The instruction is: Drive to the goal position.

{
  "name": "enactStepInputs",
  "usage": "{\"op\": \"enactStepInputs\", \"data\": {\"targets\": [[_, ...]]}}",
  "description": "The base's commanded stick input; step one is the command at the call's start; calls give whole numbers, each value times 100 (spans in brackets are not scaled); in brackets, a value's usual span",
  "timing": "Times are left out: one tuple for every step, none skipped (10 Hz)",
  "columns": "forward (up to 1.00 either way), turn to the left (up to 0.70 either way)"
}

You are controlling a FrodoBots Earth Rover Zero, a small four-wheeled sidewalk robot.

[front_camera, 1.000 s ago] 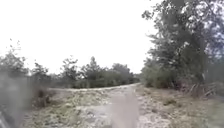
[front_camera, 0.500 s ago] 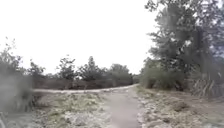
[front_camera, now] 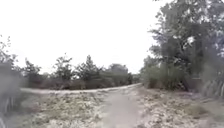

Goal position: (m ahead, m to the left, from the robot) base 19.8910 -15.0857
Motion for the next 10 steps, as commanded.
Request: {"op": "enactStepInputs", "data": {"targets": [[85,0],[85,0],[85,0],[85,0],[85,0],[85,0],[85,0],[85,0],[85,0],[85,0]]}}
